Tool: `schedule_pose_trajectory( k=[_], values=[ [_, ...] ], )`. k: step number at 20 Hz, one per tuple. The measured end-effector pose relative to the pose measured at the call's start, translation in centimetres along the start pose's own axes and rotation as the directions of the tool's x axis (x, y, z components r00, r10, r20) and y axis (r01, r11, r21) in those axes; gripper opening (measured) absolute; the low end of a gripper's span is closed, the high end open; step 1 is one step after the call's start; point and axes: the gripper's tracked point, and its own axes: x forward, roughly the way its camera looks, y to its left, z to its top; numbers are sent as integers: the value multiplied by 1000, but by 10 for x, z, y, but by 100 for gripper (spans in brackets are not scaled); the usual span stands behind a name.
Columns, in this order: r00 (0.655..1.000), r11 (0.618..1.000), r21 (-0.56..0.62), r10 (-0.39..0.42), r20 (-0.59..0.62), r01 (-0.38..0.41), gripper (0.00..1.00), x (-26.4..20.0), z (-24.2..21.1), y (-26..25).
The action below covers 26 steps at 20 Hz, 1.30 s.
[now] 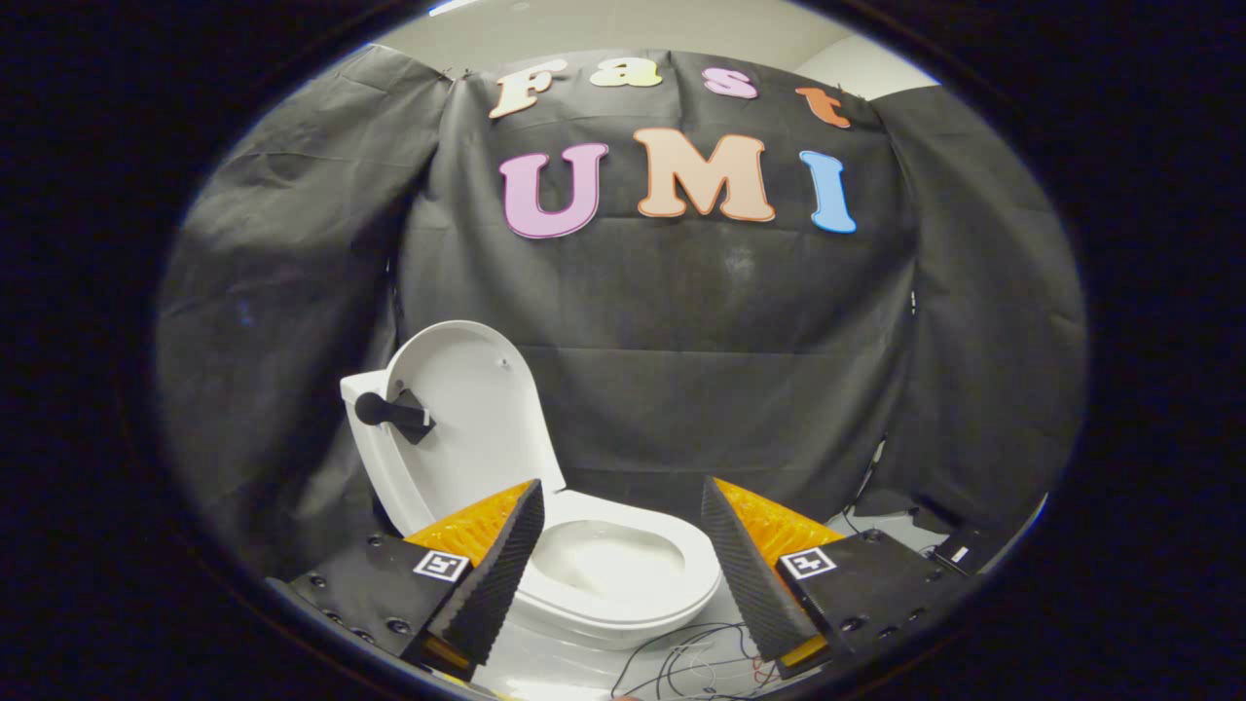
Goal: Open the toilet lid.
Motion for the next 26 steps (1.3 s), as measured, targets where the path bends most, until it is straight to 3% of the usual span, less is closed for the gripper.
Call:
schedule_pose_trajectory(
  k=[22, 26],
  values=[
    [997, 995, 79, -51, -52, 55, 100, 5, -23, -29],
    [993, 989, 102, -106, -42, 110, 99, 6, -22, -45]
  ],
)
